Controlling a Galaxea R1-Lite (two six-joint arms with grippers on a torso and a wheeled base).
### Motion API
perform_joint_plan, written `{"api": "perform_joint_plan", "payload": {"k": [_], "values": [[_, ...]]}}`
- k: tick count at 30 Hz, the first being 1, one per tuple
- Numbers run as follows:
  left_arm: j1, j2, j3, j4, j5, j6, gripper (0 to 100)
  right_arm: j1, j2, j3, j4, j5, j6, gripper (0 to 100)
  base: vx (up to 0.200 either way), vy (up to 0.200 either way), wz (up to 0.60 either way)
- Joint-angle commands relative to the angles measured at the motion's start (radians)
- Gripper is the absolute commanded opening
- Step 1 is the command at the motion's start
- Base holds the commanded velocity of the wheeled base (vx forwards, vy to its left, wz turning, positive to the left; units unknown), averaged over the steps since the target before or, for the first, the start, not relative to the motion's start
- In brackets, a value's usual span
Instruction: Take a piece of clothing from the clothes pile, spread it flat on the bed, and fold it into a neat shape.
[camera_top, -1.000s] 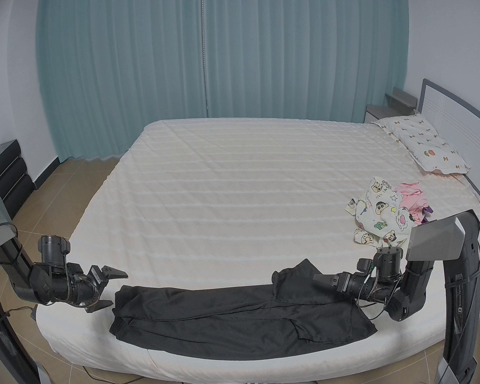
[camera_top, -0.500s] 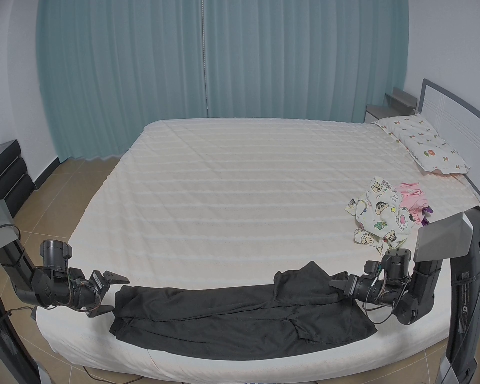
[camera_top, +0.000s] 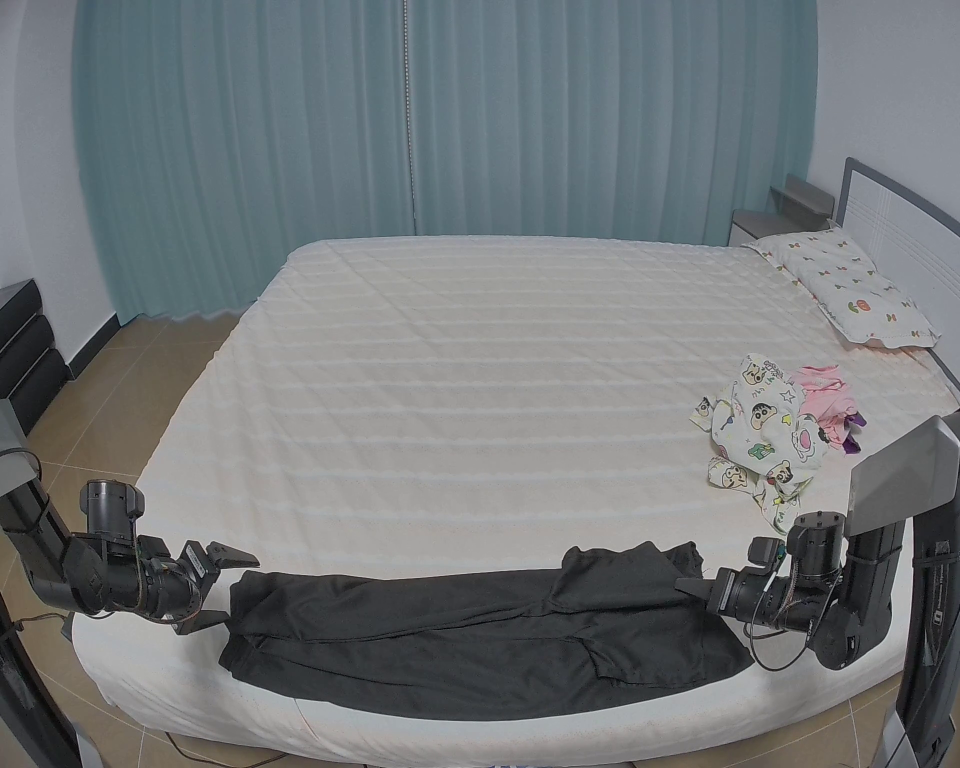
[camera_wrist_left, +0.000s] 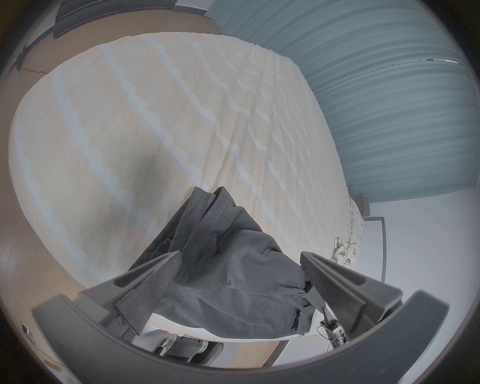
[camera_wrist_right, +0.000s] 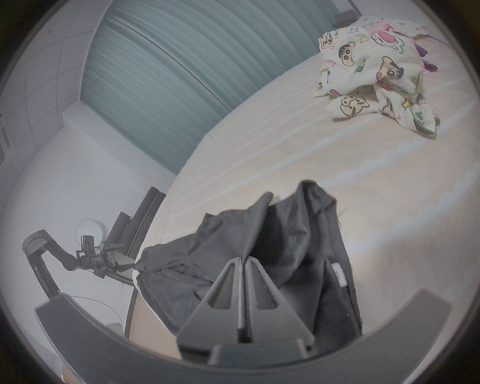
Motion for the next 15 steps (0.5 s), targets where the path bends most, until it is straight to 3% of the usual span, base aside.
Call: {"api": "perform_joint_plan", "payload": {"k": [1, 3, 4, 9, 15], "values": [[0.001, 0.003, 0.000, 0.000, 0.000, 0.000, 100, -0.008, 0.014, 0.023, -0.015, -0.001, -0.011, 0, 0.000, 0.000, 0.00], [0.001, 0.003, 0.001, 0.000, 0.000, 0.000, 100, -0.014, 0.017, 0.023, -0.015, -0.001, -0.011, 0, 0.000, 0.000, 0.00], [0.001, 0.002, 0.001, 0.000, 0.000, 0.000, 100, -0.014, 0.019, 0.023, -0.015, -0.002, -0.011, 100, 0.000, 0.000, 0.00], [0.001, -0.001, 0.008, 0.000, 0.000, 0.000, 100, -0.016, 0.003, 0.040, -0.017, -0.021, -0.004, 100, 0.000, 0.000, 0.00], [0.002, -0.003, 0.011, 0.000, 0.000, 0.000, 100, -0.019, -0.107, 0.097, -0.015, -0.098, 0.056, 100, 0.000, 0.000, 0.00]]}}
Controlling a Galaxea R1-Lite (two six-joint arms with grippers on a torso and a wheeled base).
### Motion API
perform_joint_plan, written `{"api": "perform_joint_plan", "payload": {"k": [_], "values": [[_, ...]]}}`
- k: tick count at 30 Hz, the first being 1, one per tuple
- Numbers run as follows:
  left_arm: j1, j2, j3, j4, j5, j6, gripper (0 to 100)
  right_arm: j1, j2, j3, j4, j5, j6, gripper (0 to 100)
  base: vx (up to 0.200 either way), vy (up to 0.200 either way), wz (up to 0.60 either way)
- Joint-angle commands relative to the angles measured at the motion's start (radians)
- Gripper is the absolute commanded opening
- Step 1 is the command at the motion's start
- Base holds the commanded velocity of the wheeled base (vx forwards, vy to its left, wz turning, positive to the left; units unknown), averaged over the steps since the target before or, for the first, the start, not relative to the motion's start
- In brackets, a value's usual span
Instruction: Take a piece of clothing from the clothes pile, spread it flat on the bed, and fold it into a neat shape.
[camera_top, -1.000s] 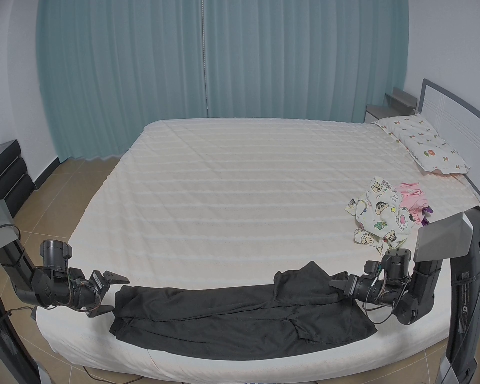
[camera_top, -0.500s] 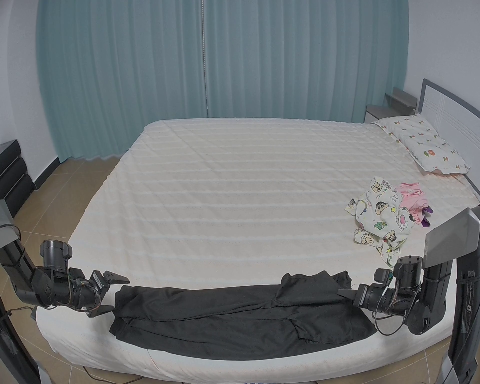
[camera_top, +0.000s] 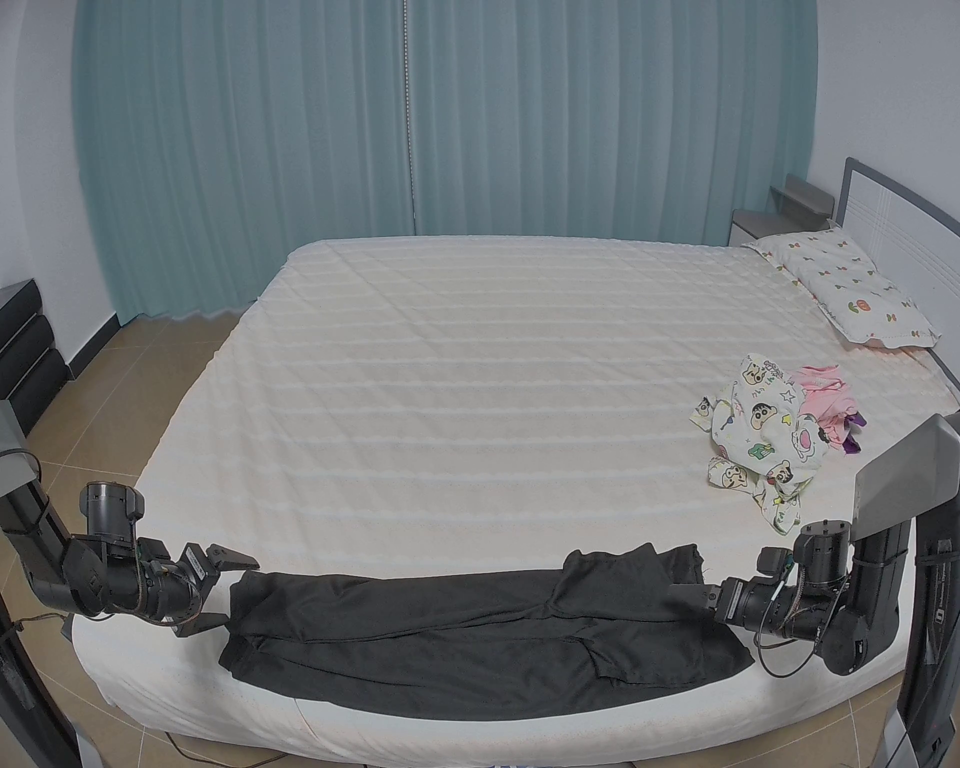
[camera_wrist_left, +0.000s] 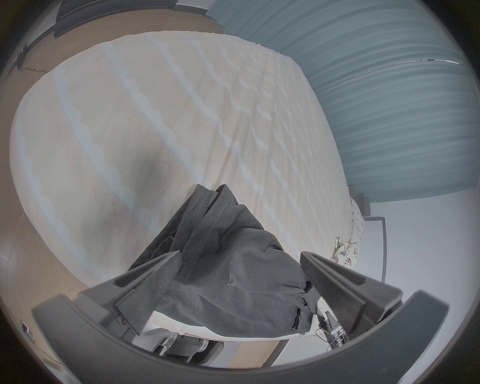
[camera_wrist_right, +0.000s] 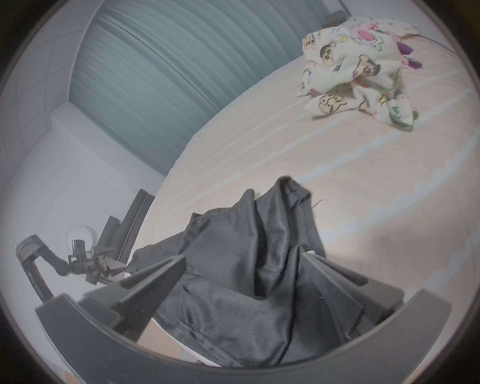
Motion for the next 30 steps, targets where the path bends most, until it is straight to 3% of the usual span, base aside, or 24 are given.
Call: {"api": "perform_joint_plan", "payload": {"k": [1, 5, 10, 16, 23, 30], "values": [[0.001, -0.001, 0.001, 0.000, 0.000, 0.000, 100, 0.010, -0.093, 0.045, -0.015, -0.041, 0.060, 100, 0.000, 0.000, 0.00], [0.001, 0.000, 0.002, 0.000, 0.000, 0.000, 100, 0.088, -0.149, 0.066, -0.010, -0.149, 0.248, 100, 0.000, 0.000, 0.00], [0.001, -0.001, 0.002, 0.000, 0.000, 0.000, 100, 0.186, -0.110, 0.080, -0.009, -0.262, 0.371, 100, 0.000, 0.000, 0.00], [0.001, -0.004, 0.013, -0.002, 0.003, 0.000, 100, 0.242, -0.100, 0.089, -0.015, -0.276, 0.488, 100, 0.000, 0.000, 0.00], [0.000, -0.008, 0.029, 0.000, 0.018, 0.003, 100, 0.257, -0.064, 0.068, -0.015, -0.277, 0.512, 100, 0.000, 0.000, 0.00], [-0.011, -0.031, 0.075, 0.001, 0.127, 0.003, 100, 0.257, -0.056, 0.065, -0.015, -0.279, 0.537, 100, 0.000, 0.000, 0.00]]}}
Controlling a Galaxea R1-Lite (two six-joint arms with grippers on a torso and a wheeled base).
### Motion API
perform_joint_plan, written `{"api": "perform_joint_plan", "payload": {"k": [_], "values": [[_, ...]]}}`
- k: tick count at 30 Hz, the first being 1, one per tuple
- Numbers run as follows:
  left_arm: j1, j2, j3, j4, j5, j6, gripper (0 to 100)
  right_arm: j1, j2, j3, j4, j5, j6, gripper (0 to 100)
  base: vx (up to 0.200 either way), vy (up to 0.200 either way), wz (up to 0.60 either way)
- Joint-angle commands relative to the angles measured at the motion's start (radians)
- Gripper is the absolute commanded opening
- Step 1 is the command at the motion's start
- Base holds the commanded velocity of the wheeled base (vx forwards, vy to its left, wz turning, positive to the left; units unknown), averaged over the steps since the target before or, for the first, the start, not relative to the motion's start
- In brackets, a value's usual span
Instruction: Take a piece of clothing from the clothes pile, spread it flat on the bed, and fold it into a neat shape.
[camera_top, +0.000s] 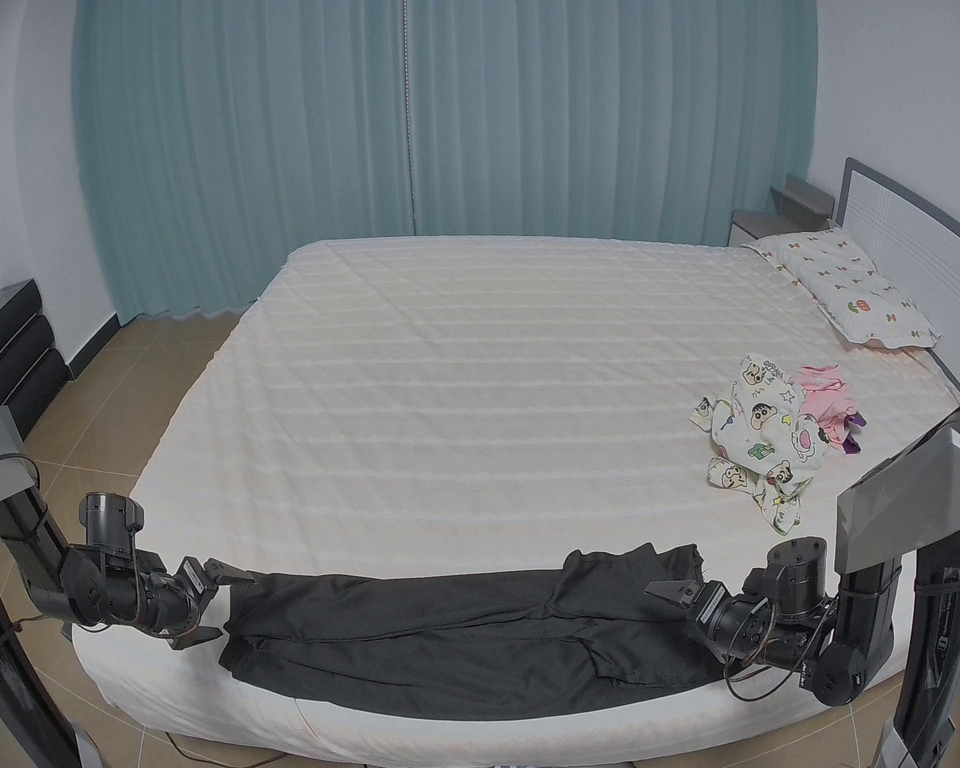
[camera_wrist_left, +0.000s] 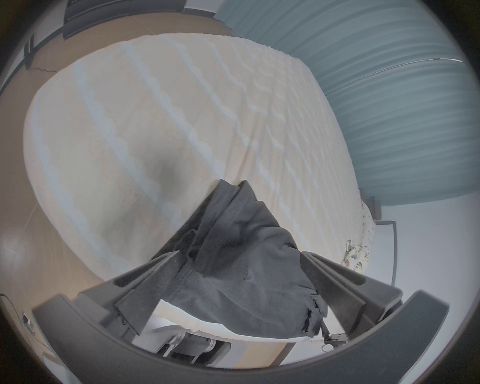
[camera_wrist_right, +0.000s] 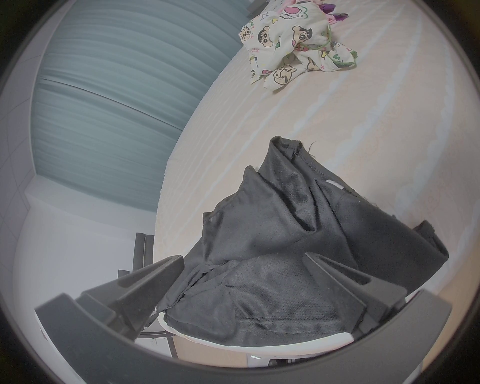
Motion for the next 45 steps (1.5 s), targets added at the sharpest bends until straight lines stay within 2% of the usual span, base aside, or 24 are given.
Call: {"api": "perform_joint_plan", "payload": {"k": [1, 11, 17, 21, 24, 25, 32, 37, 43, 45], "values": [[-0.015, -0.019, 0.023, -0.001, 0.043, 0.000, 100, 0.001, 0.017, -0.002, -0.015, 0.001, 0.009, 100, 0.000, 0.000, 0.00], [-0.116, 0.024, 0.018, -0.010, 0.130, -0.046, 100, 0.001, 0.017, -0.002, -0.015, 0.002, 0.028, 100, 0.000, 0.000, 0.00], [-0.136, 0.075, 0.015, -0.088, 0.185, -0.048, 100, 0.003, 0.013, -0.001, -0.017, 0.001, 0.055, 100, 0.000, 0.000, 0.00], [-0.159, 0.116, 0.012, -0.142, 0.253, -0.054, 100, 0.003, 0.013, -0.001, -0.017, 0.001, 0.055, 100, 0.000, 0.000, 0.00], [-0.166, 0.122, 0.012, -0.149, 0.261, -0.054, 100, 0.003, 0.013, -0.002, -0.017, 0.001, 0.055, 100, 0.000, 0.000, 0.00], [-0.167, 0.122, 0.012, -0.151, 0.261, -0.062, 0, 0.003, 0.013, -0.001, -0.017, 0.001, 0.055, 100, 0.000, 0.000, 0.00], [-0.167, 0.112, 0.020, -0.151, 0.268, -0.077, 0, 0.004, 0.009, 0.002, -0.017, -0.001, 0.055, 100, 0.000, 0.000, 0.00], [-0.167, 0.076, 0.014, -0.154, 0.333, -0.115, 0, 0.027, 0.003, 0.001, -0.017, -0.018, 0.055, 100, 0.000, 0.000, 0.00], [-0.167, 0.033, 0.023, -0.166, 0.328, -0.129, 0, 0.063, 0.013, -0.024, -0.012, -0.041, 0.053, 100, 0.000, 0.000, 0.00], [-0.166, 0.032, 0.014, -0.174, 0.327, -0.171, 0, 0.081, 0.030, -0.027, -0.011, -0.041, 0.055, 100, 0.000, 0.000, 0.00]]}}
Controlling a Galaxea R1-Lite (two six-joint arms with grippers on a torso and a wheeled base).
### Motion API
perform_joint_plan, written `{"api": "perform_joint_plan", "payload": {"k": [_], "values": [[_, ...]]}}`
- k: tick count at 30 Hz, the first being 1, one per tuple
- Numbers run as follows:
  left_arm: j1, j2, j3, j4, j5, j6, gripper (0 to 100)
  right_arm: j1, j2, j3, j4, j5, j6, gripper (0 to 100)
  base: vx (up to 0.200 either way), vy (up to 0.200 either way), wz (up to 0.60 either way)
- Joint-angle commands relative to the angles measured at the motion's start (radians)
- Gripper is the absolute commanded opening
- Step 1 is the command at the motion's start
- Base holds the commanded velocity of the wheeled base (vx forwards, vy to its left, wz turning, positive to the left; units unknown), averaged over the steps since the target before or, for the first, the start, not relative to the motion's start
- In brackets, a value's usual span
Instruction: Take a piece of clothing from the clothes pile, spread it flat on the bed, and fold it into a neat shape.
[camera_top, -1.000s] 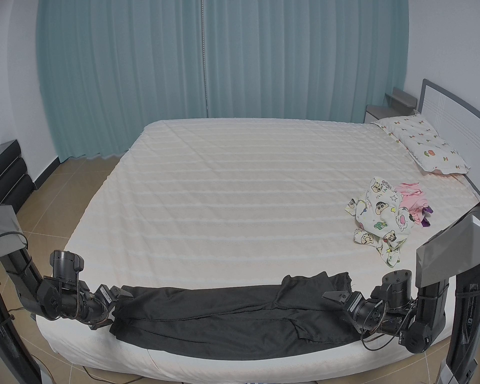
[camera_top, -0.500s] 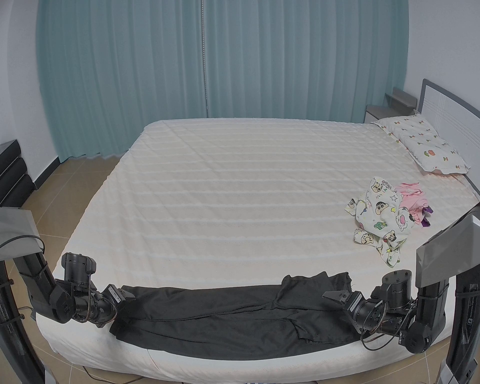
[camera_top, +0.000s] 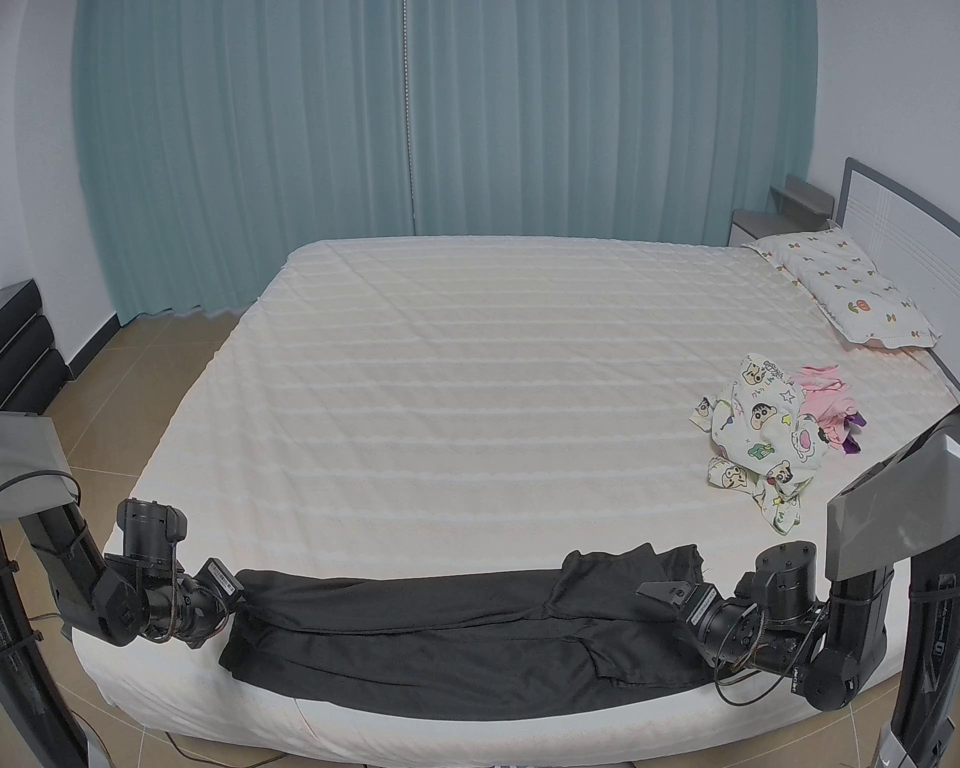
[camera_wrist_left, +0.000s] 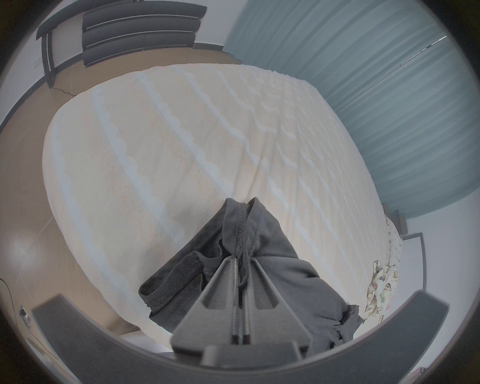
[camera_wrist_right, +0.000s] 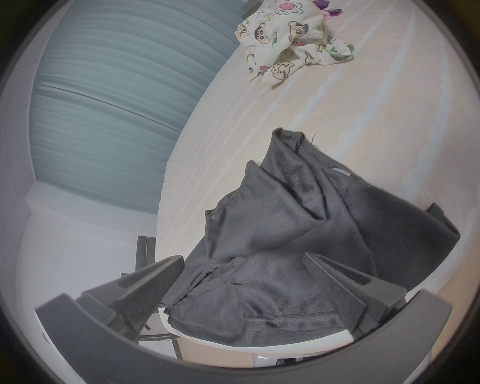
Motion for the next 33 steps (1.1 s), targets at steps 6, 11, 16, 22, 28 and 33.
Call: {"api": "perform_joint_plan", "payload": {"k": [6, 11, 16, 22, 28, 33], "values": [[0.000, -0.014, 0.007, -0.089, -0.008, -0.070, 0, 0.029, 0.035, -0.018, -0.015, -0.003, 0.001, 100, 0.000, 0.000, 0.00], [0.000, -0.012, 0.010, -0.099, -0.008, -0.071, 0, 0.028, 0.071, -0.073, -0.002, -0.021, 0.001, 100, 0.000, 0.000, 0.00], [0.000, -0.014, 0.016, -0.101, -0.008, -0.071, 0, 0.018, 0.082, -0.135, 0.048, -0.052, -0.005, 100, 0.000, 0.000, 0.00], [0.000, -0.016, 0.016, -0.101, -0.008, -0.070, 0, 0.018, 0.076, -0.211, 0.152, -0.102, -0.005, 100, 0.000, 0.000, 0.00], [0.000, -0.016, 0.016, -0.101, -0.008, -0.070, 0, 0.015, 0.065, -0.225, 0.162, -0.124, -0.005, 100, 0.000, 0.000, 0.00], [0.000, -0.014, 0.016, -0.103, -0.008, -0.070, 0, 0.018, 0.059, -0.224, 0.179, -0.129, -0.007, 100, 0.000, 0.000, 0.00]]}}
